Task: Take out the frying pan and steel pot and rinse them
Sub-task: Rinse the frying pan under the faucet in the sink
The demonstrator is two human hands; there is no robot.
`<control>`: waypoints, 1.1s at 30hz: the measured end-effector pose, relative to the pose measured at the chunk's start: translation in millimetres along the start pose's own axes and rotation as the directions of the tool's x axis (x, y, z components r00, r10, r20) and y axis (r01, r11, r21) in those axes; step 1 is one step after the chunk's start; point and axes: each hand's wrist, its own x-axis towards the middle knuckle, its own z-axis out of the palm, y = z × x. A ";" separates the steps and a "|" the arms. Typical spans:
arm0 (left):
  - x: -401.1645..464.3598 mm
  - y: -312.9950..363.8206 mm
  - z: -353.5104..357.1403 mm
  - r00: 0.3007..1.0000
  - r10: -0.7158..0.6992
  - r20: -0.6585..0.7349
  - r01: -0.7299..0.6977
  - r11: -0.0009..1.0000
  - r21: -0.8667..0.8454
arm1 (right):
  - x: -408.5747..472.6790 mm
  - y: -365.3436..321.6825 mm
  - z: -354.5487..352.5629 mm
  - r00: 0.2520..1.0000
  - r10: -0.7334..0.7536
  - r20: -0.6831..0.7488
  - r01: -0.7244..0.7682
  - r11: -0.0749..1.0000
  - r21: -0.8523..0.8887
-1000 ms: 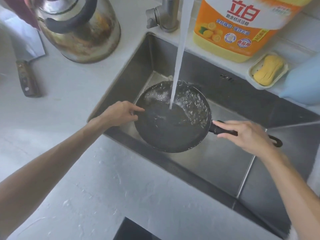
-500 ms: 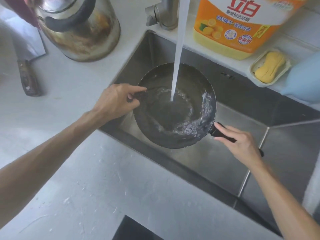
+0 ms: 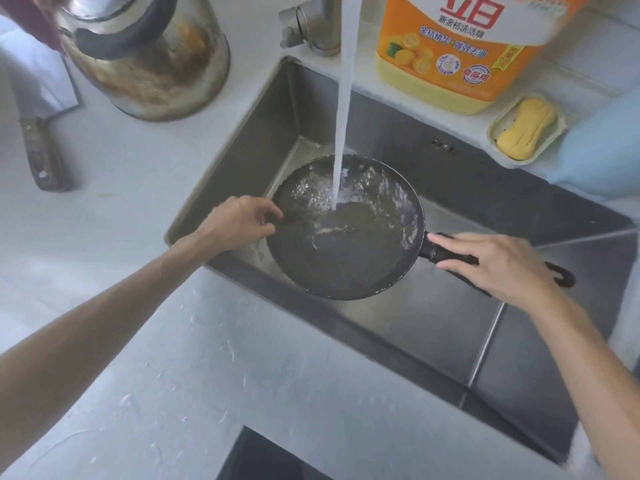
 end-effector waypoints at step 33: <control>3.1 1.9 1.5 0.995 0.003 -0.101 -0.022 0.982 -0.186 | -15.7 -7.2 19.4 0.986 0.051 -0.158 -0.036 0.994 0.099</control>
